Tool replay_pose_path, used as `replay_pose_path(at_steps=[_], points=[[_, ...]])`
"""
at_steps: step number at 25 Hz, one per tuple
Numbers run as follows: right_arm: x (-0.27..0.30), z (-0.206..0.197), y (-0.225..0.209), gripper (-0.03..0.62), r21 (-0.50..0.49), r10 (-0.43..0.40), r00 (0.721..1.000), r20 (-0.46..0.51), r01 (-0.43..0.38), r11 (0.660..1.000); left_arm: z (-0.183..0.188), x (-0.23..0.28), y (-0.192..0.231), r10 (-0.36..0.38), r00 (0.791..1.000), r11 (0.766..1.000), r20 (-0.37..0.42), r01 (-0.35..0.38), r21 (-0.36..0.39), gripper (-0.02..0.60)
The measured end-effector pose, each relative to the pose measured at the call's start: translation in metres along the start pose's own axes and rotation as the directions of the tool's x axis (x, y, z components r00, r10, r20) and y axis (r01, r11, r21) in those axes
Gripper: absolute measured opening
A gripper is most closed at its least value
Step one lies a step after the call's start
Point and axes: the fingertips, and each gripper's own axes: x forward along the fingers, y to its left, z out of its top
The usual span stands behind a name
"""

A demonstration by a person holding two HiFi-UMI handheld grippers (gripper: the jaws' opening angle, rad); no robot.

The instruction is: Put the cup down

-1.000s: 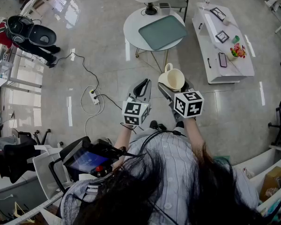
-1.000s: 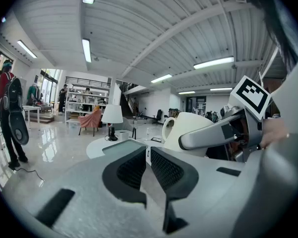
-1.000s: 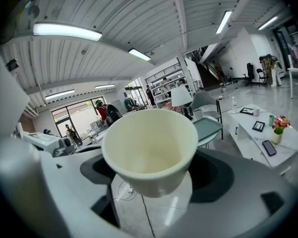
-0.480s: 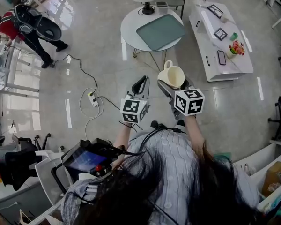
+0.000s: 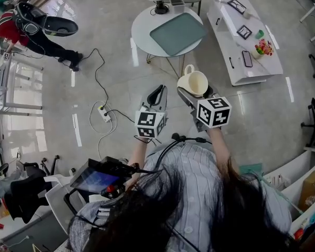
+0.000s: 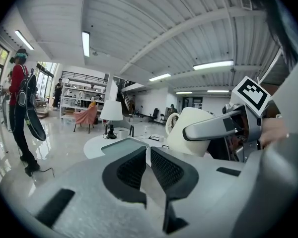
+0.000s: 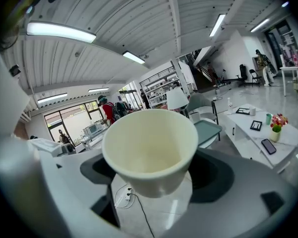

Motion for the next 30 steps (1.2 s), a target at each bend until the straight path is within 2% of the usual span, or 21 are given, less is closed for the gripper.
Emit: replay_pose_path(at_steps=[9,13,17,22,30], points=[[0.011,-0.001,-0.017,0.408,0.001,-0.005,0.999,-0.032,0.005,1.0,-0.008,0.021,0.004,0.008,1.0,0.999,-0.019,-0.009,-0.037,0.018],[0.035,0.008,-0.039,0.408,0.003,0.002,0.999,-0.04,-0.002,1.0,-0.006,0.041,0.012,0.014,0.999,1.0,-0.03,-0.015,-0.02,0.018],[0.065,0.024,-0.061,0.408,0.009,0.011,0.999,-0.05,-0.01,1.0,-0.001,0.061,0.034,0.05,0.997,0.999,-0.052,-0.051,-0.018,0.018],[0.1,0.051,-0.084,0.408,0.002,0.034,0.997,-0.064,-0.034,0.999,0.018,0.104,0.066,0.09,0.995,0.994,-0.051,-0.093,-0.063,0.018],[0.136,0.073,-0.124,0.408,0.026,0.053,0.995,-0.085,-0.051,0.998,0.039,0.169,0.074,0.065,0.995,0.997,-0.079,-0.068,-0.035,0.018]])
